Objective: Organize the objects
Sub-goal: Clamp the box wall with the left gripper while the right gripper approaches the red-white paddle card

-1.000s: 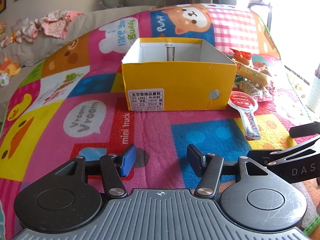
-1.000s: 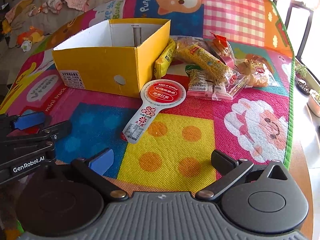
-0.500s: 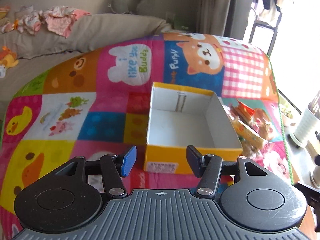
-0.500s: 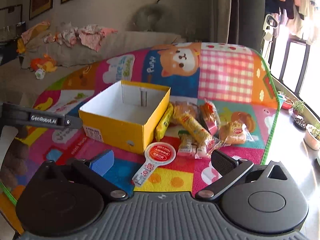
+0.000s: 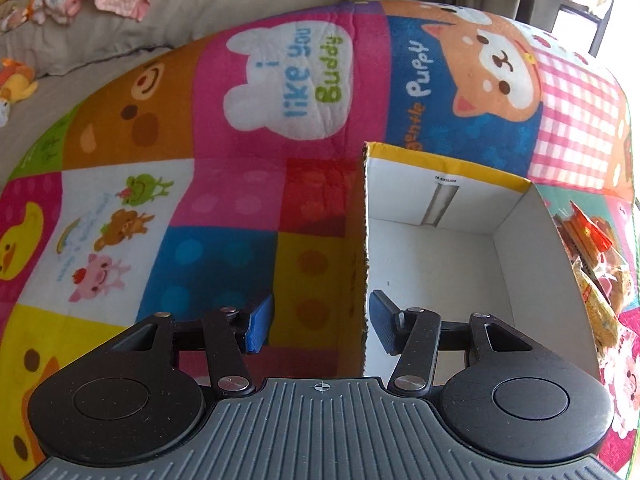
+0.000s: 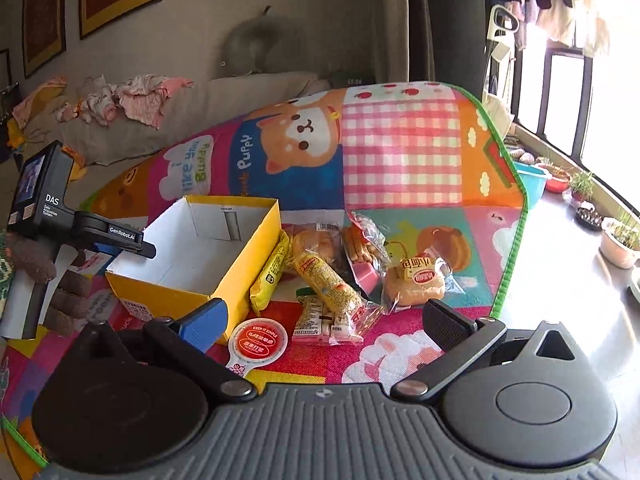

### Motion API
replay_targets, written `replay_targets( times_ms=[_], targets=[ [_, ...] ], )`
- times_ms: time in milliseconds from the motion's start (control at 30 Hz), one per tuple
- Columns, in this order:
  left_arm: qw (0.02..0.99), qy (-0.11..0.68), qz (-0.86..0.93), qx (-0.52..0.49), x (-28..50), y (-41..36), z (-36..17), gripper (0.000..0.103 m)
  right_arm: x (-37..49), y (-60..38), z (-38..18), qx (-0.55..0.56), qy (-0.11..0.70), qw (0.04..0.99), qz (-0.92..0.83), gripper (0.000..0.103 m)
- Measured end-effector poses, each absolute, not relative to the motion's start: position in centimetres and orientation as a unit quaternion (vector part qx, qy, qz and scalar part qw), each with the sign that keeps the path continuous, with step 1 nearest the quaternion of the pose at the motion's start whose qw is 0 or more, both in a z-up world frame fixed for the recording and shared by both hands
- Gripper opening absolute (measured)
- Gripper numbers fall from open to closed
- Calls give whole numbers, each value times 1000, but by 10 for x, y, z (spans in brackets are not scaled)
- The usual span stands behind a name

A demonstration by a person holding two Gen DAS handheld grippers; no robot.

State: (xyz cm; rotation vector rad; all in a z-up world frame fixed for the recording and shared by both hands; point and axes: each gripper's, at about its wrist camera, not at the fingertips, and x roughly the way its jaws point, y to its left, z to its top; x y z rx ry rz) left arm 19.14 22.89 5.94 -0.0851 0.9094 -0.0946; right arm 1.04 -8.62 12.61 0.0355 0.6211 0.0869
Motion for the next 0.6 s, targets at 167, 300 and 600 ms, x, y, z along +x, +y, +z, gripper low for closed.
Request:
replay_targets(
  times_ms=[167,300,600],
  targets=[
    [887,452,-76,-57,193,232,50,18,26,-78,110,7,333,942,50,103],
    [887,450,-82,-56,183,235,52,9,33,-57,95,-20,342,937,71,103],
    [882,457,-75,-84,166,247,56,9,57,-15,58,-61,379,916,113,103]
  ],
)
